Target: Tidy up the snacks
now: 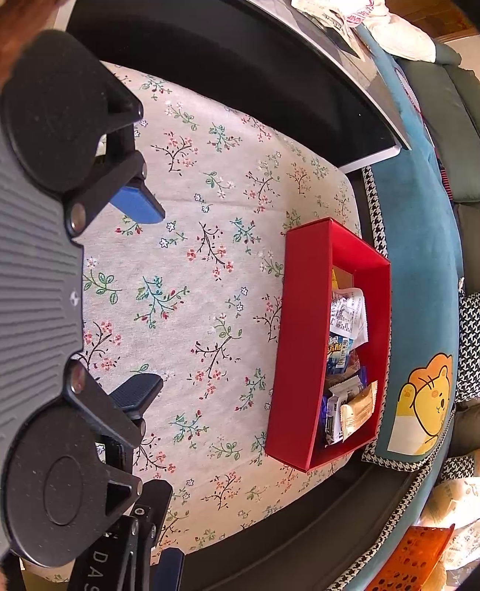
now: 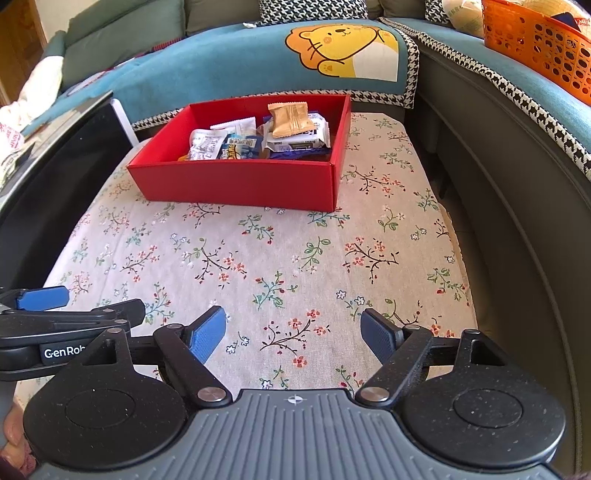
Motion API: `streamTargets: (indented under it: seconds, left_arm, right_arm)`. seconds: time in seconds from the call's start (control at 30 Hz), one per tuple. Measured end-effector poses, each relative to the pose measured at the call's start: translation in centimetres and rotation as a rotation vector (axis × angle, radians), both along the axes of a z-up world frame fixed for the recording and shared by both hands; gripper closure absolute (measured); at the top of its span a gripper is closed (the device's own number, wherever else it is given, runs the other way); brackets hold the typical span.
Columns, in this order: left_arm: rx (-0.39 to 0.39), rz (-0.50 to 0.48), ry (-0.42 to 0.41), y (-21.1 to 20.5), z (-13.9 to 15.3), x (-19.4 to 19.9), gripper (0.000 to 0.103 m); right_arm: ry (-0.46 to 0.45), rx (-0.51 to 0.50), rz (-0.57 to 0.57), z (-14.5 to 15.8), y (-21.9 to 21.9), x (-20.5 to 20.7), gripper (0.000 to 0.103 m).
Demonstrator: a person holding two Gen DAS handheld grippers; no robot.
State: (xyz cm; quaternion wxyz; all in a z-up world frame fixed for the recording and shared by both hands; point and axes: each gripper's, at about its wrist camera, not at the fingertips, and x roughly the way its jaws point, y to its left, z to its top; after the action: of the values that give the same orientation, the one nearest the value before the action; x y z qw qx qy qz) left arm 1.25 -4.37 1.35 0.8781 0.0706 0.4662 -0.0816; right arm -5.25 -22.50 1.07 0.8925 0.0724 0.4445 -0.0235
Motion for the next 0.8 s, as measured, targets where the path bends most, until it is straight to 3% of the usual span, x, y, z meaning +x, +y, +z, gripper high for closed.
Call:
streamTargets:
  seconds: [0.8]
  left_arm:
    - [-0.007, -0.014, -0.005, -0.15, 0.13, -0.67, 0.000]
  right_arm:
    - [0.023, -0.005, -0.002, -0.49, 0.14, -0.04, 0.017]
